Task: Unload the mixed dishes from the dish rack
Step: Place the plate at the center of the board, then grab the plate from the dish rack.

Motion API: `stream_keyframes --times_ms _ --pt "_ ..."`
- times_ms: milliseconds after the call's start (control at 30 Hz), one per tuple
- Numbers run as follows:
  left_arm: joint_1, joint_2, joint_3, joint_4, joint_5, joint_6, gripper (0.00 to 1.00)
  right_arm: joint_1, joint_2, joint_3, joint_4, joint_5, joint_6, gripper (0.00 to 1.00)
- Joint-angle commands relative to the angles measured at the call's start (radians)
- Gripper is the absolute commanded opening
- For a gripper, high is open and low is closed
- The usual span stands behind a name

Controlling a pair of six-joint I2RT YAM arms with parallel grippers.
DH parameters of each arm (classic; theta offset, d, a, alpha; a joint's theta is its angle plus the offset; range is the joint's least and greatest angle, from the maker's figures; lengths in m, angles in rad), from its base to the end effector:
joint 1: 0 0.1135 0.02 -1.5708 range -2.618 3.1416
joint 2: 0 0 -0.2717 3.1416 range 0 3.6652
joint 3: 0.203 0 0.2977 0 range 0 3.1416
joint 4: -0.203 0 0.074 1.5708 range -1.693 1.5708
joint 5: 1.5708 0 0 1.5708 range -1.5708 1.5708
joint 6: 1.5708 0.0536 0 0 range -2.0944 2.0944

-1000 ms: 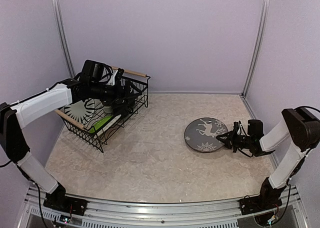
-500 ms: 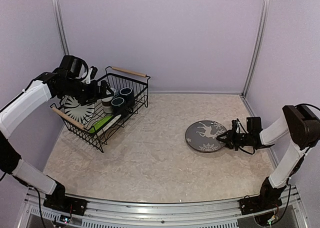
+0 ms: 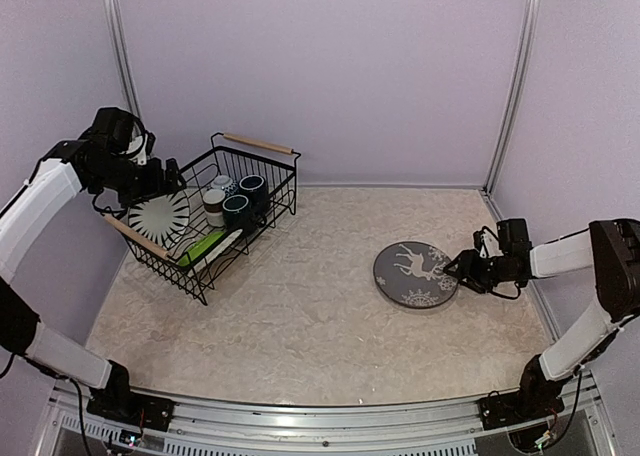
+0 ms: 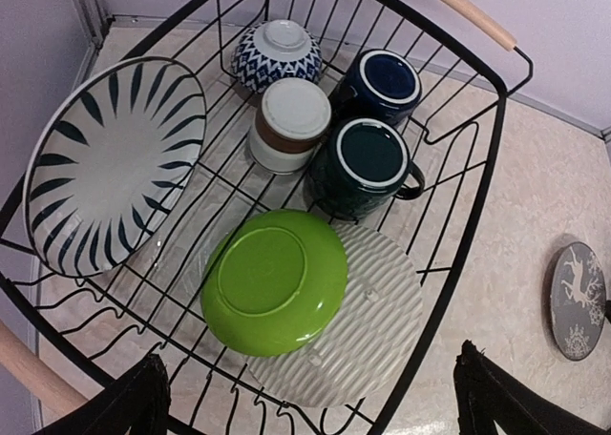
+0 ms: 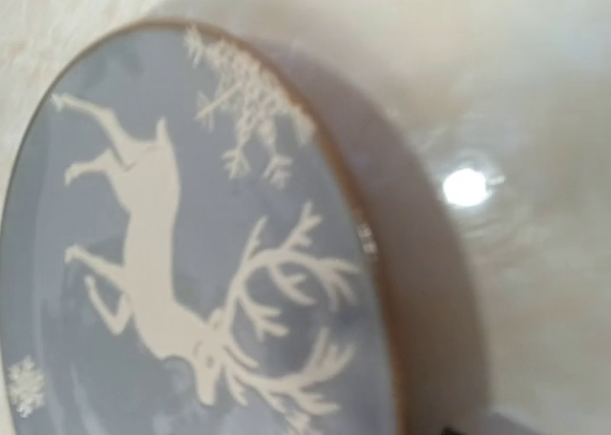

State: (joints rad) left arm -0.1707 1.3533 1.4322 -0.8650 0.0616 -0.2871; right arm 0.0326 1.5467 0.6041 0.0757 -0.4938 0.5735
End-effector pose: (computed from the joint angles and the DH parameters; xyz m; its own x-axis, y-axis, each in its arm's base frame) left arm 0.3319 -0.0606 0.3714 -0.7289 -0.1611 -0.6654 0.0063 0.9703 -0.2419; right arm 0.3108 0.0356 0.0921 -0.8219 0.4512 -0.3476 0.1318 0.7443 0.6547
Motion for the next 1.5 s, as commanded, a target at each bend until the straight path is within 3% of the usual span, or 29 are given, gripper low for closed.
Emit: stream_keyframes --times_ms 0,367,667,1133,1467 --pt "0.067 -0.009 0.038 -0.044 -0.049 -0.007 0.99 -0.006 -0.084 0.029 -0.162 0.141 -0.076 0.60" --pt "0.247 0.153 0.201 -0.104 -0.128 -0.045 0.99 0.066 -0.253 0.027 -0.217 0.192 -0.106 0.75" --pt "0.281 0.411 0.407 -0.169 -0.147 0.160 0.96 0.111 -0.375 0.009 -0.165 0.137 -0.133 0.84" --pt "0.340 0.558 0.372 -0.099 -0.110 0.257 0.95 0.126 -0.426 0.020 -0.193 0.135 -0.127 0.85" --pt "0.349 0.548 0.356 -0.061 0.003 0.256 0.79 0.149 -0.417 -0.001 -0.169 0.139 -0.101 0.85"
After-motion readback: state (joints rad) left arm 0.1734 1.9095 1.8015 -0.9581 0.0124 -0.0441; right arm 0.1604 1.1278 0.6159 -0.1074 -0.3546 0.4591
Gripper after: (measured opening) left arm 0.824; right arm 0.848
